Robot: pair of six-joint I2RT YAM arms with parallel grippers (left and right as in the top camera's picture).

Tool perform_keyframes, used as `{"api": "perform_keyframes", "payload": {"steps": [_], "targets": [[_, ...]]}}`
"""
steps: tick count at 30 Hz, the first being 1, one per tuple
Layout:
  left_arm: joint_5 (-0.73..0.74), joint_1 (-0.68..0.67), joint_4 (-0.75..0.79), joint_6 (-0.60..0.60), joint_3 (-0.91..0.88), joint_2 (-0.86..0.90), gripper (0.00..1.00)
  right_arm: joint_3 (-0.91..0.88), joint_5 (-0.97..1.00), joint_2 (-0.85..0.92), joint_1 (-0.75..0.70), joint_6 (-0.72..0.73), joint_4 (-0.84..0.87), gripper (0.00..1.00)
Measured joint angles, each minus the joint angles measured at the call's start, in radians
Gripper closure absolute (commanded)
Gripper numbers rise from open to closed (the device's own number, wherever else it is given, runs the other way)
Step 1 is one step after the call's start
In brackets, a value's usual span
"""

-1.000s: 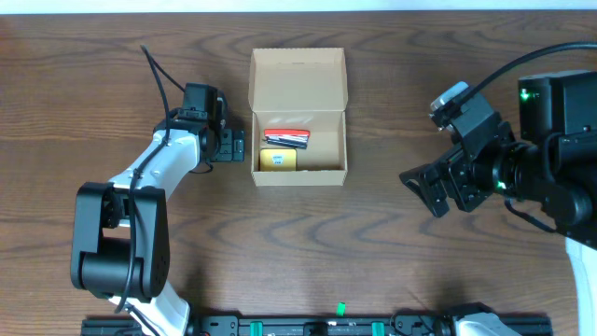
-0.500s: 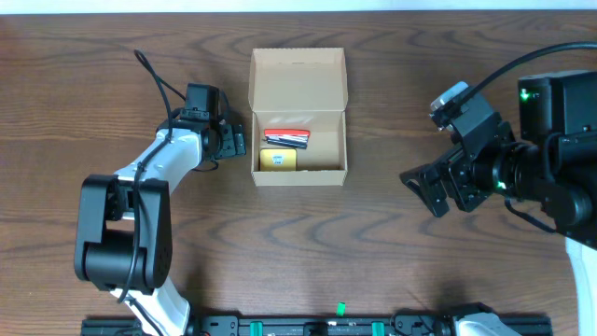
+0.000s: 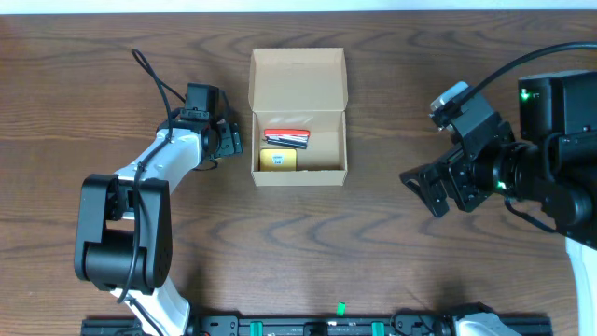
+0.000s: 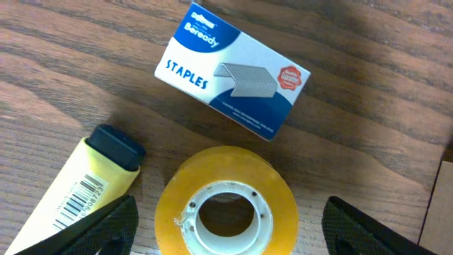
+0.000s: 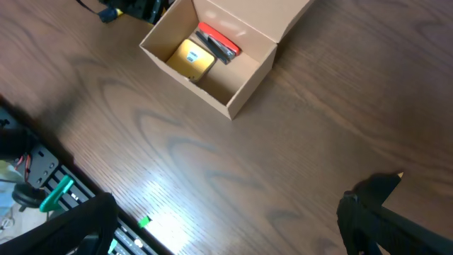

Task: Pack container
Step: 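Move the left gripper over the clear tape roll and grasp it, then carry the tape roll into the box and lower it with left gripper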

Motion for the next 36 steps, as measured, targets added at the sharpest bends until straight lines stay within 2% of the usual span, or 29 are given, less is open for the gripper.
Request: {"api": "perform_keyframes", "payload": {"steps": [7, 11, 25, 36], "targets": [[-0.002, 0.0, 0.007, 0.0, 0.0, 0.014, 0.19, 0.0, 0.0, 0.0, 0.0, 0.0, 0.0, 0.01], [-0.002, 0.0, 0.005, -0.001, 0.0, 0.016, 0.25, 0.0, 0.0, 0.0, 0.0, 0.0, 0.0, 0.01], [-0.009, 0.0, 0.008, -0.003, 0.005, 0.027, 0.28, 0.0, 0.0, 0.0, 0.0, 0.0, 0.0, 0.01], [-0.015, 0.0, -0.021, -0.005, 0.02, 0.031, 0.59, 0.0, 0.0, 0.0, 0.0, 0.0, 0.0, 0.01]]}}
